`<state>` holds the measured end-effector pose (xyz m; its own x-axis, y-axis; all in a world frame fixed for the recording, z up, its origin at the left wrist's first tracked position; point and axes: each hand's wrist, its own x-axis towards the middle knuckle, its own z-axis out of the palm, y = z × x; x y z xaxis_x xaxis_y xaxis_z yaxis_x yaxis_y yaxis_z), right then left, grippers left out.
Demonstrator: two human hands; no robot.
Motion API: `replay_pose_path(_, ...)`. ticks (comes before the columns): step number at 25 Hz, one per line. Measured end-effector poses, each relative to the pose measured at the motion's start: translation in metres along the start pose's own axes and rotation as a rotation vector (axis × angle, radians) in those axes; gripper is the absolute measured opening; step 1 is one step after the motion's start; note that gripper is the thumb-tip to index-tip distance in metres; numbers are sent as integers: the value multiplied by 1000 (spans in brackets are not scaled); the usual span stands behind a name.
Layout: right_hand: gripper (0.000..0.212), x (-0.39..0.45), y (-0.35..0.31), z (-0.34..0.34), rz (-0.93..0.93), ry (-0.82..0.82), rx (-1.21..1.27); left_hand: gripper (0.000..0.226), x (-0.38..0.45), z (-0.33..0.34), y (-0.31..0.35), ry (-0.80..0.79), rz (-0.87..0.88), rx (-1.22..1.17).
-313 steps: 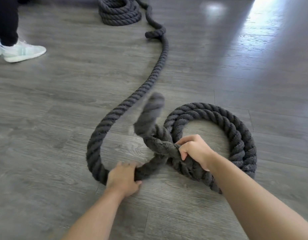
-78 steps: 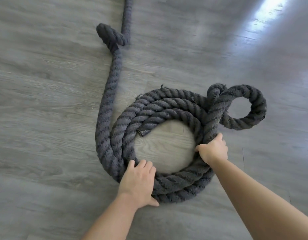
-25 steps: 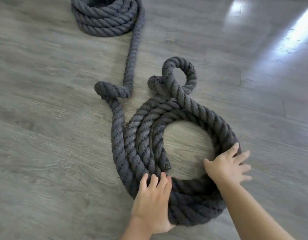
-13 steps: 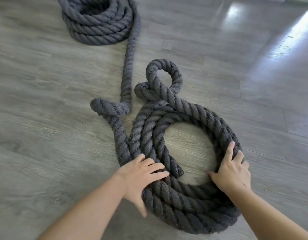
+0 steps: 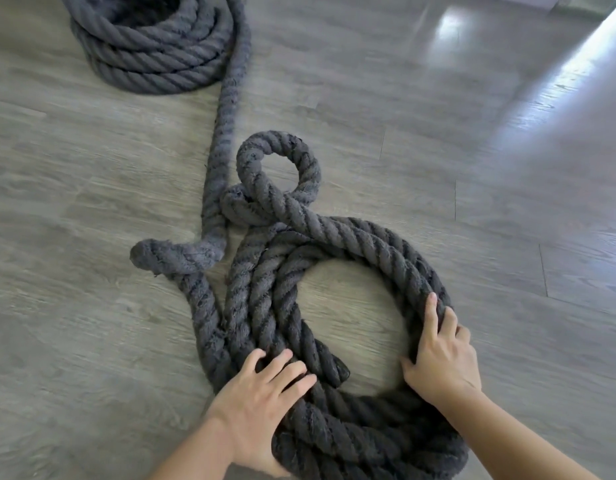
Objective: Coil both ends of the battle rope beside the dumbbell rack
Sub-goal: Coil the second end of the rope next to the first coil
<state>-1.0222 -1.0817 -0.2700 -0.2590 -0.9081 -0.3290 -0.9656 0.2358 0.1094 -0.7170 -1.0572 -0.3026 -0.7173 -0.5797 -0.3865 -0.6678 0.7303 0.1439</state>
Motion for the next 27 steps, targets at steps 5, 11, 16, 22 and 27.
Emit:
replay_pose_path(5,117,39,16,-9,-66,-13,-7,104,29,5,12,95,-31,-126)
replay_pose_path(11,117,121,39,-29,-225,36,-54,93,82,-4,39,246,-196,-227)
replay_pose_path(16,114,195,41,-50,-301,120,-82,118,128,-23,46,221,-358,-294)
replay_pose_path(22,105,149,9,-31,22,57,145,99,136,-34,47,267,-398,-291)
replay_pose_path(27,68,73,-14,8,87,-92,209,117,131,-35,47,204,-382,-279)
